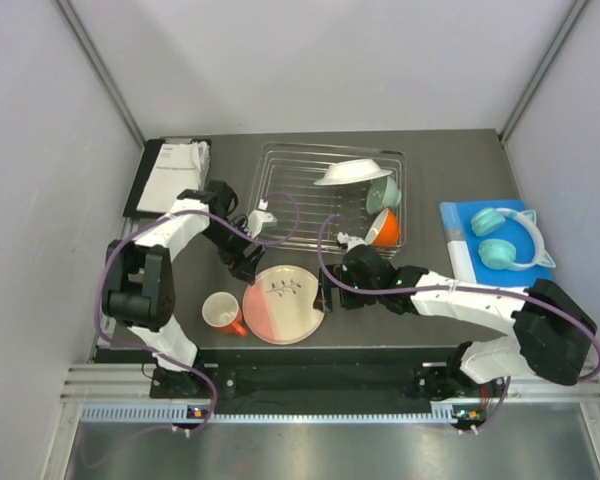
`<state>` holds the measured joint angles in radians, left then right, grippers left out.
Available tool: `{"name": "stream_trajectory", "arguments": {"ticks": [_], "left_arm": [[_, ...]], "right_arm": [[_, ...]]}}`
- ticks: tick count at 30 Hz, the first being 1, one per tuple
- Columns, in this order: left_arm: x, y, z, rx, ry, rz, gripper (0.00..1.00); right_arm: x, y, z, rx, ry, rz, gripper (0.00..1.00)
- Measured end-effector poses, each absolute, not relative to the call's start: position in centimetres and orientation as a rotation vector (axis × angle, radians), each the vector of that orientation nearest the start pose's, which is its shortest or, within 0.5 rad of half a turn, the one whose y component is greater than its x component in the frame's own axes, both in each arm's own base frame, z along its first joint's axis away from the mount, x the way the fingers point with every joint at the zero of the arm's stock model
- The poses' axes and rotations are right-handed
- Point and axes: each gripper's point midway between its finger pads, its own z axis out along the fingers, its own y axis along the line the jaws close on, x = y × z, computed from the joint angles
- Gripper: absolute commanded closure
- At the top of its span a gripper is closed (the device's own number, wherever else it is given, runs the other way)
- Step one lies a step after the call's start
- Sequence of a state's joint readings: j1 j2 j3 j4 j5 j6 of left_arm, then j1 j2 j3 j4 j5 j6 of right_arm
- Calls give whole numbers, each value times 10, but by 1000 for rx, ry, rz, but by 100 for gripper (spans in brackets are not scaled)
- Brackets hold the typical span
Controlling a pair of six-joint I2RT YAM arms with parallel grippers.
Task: Load the mixed dishes into the dish rack
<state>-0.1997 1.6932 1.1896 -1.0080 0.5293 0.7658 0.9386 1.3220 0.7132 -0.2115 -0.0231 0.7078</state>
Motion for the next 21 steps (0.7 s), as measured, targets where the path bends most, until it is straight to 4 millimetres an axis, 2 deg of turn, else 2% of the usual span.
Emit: {"name": "stream_trajectory", "arguments": {"ticks": [8,10,12,17,19,21], "left_arm": [[278,-122,50,1381,2469,-665,9],[280,-124,43,1392,2458,-662,8],[270,-128,28,1422,2485,-696,8],[267,-134,29,1423,2485,-707,8],[267,-134,29,1416,2489,-707,11],[268,-135,30,1410,2489,-710,23]], "right_arm": [[169,297,37,-308,2611,750,13],[172,303,39,-307,2598,768,13],[172,308,37,-312,2603,772,15],[179,325,38,-321,2584,802,18],[181,328,38,-323,2582,805,23],[182,331,37,-327,2582,805,32]]}}
